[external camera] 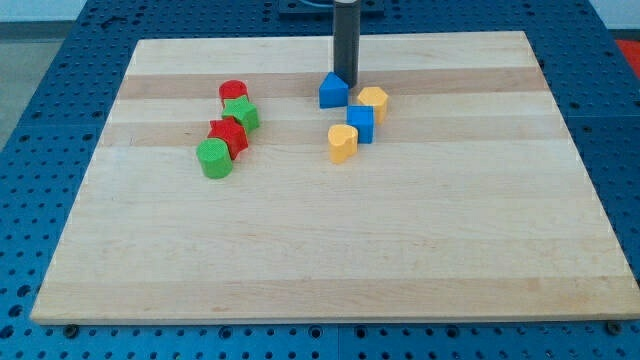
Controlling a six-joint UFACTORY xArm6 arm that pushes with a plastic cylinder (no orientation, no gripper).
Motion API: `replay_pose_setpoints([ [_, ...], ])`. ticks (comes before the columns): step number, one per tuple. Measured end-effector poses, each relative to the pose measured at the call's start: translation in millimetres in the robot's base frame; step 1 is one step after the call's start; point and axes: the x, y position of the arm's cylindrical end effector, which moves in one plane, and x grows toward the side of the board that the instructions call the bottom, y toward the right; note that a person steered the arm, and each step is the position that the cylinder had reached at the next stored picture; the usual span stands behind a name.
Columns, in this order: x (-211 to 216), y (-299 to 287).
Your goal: Slide the red circle along with green star a bit right
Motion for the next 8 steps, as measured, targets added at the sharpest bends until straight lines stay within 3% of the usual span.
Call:
replay_pose_setpoints([
  [1,-0.1,-1.3],
  [2,-31.6,-22.6],
  [3,-48.4,-78.2],
  [4,-46.6,-144.6],
  [5,-12.8,-181.5],
  [6,32.6,-180.7],
  [8,34.8,-125.8],
])
